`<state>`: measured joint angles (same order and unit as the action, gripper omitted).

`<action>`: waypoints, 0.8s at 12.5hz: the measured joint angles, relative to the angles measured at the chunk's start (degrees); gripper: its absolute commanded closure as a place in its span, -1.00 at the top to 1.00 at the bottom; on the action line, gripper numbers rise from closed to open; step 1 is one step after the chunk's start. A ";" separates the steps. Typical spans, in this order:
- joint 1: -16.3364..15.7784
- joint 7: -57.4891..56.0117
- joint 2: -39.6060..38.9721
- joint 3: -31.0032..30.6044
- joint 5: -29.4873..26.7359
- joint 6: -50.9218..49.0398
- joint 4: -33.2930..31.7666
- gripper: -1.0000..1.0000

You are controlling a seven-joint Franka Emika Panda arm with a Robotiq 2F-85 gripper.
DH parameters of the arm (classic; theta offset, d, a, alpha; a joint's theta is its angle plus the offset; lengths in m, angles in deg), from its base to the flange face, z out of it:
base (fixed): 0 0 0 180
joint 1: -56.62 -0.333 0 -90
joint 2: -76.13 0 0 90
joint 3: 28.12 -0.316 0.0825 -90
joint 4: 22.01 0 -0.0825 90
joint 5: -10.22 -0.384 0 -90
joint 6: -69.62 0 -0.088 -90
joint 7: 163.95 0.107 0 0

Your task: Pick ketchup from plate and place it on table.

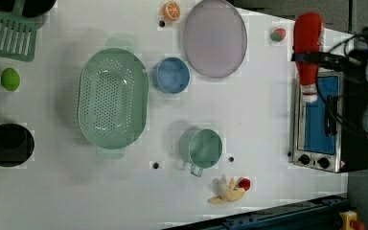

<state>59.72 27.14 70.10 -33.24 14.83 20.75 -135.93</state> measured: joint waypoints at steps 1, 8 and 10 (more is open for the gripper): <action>0.05 0.00 1.75 0.08 -0.06 -0.73 -1.57 0.23; 0.77 3.27 -1.23 2.01 -2.42 -0.64 -17.01 0.23; 1.32 3.44 -5.25 2.47 -3.17 -0.22 -17.79 0.23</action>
<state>61.03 30.58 64.86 -30.76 11.66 20.52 -153.73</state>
